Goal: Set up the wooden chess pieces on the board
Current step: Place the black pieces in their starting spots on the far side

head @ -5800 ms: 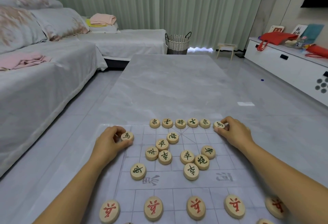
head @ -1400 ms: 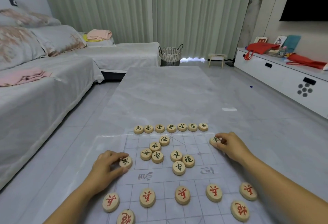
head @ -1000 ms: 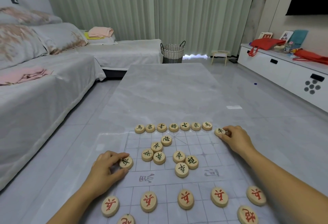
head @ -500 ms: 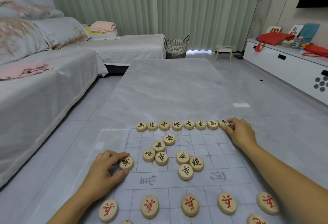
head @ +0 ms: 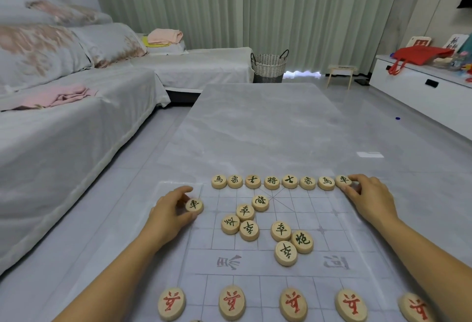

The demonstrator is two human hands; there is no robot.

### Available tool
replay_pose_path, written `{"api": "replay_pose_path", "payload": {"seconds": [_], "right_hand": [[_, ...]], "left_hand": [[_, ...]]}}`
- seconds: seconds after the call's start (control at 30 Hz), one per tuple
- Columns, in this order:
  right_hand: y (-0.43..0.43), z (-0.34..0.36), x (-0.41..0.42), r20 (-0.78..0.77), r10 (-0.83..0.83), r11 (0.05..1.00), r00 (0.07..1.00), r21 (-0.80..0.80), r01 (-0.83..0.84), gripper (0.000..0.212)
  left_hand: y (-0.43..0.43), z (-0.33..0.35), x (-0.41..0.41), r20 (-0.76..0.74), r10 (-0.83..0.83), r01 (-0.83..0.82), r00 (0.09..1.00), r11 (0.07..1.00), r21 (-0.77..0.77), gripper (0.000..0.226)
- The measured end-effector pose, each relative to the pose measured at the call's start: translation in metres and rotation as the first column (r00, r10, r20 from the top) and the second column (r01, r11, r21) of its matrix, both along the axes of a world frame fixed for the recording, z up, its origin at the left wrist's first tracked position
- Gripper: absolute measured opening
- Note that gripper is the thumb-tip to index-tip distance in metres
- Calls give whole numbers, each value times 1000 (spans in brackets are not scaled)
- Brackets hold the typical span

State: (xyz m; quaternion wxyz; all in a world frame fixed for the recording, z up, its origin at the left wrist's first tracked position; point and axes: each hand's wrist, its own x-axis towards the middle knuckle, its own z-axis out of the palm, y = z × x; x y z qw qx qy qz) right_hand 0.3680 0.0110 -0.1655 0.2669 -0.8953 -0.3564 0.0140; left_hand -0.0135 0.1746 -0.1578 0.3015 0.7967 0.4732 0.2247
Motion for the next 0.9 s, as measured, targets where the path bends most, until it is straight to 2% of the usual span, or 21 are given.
{"api": "replay_pose_path", "payload": {"seconds": [0.2,0.27,0.33,0.43,0.57,0.9], "right_hand": [[2,0,1,13,0,1000,1000,-2,0,42],[2,0,0,9,-2,1000,1000,1,2,41],[2,1,-1,3,0,1000,1000,4,0,41],[2,1,-2,-1,-2,1000,1000,-1,2,40],[1,3,-4,-6,0,1000,1000,8,0,39],[2,2,-3,-22,6,1000,1000,22,-5,36]], "left_hand": [[16,-4,14,157,168,-143,973,976,-162,68],[14,-6,19,108,234,-224,966,969,-104,66],[14,-4,23,-9,272,-273,962,962,-10,54],[19,1,29,-47,280,-281,959,959,-25,38],[32,6,39,-120,280,-282,952,959,5,35],[50,-3,50,-79,238,-235,968,971,48,34]]}}
